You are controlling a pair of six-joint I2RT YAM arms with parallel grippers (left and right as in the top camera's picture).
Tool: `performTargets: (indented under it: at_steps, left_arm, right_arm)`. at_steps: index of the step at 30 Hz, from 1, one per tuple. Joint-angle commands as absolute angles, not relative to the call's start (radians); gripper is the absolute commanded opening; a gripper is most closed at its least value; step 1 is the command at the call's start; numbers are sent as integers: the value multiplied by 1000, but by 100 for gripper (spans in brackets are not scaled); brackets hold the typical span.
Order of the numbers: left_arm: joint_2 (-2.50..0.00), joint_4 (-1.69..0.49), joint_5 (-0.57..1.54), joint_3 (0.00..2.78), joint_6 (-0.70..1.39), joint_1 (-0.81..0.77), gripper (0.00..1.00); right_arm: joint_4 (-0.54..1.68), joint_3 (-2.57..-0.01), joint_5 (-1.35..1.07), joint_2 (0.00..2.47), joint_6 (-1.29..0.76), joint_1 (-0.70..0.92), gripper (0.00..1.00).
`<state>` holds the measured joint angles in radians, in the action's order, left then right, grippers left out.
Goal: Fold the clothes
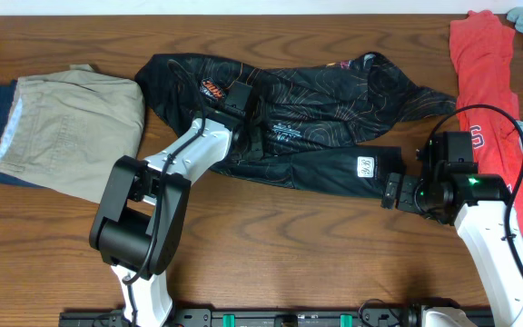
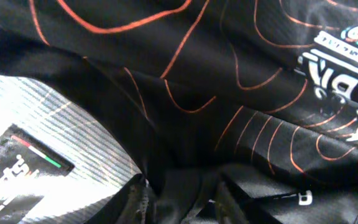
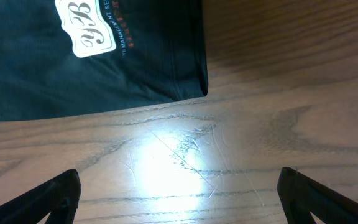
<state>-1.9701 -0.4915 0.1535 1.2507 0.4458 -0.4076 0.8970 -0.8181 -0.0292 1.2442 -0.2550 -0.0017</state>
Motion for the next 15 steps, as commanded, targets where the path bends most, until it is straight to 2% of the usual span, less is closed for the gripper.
performTargets:
  at_steps: [1,2,3,8,15]
  left_arm:
    - [-1958,-506,149,1250,442,-405,26]
    - [-1953,-513,149,1250,442,-405,13]
    - [-1947,-524,149,1250,442,-405,6]
    - [-1899,-628,148,1250,442,-402,6]
    - [-1734,-927,102,1250,442,-340,6]
  right_arm:
    - [898,-821,-22,1232,-246,-15,99]
    - [898,-821,-23,1232,-246,-15,99]
    - [898,-821,-22,1232,-246,-15,99]
    - [899,-821,-22,1232,-246,-15,99]
    - [908,-821,-13,1232,-246,-15,99]
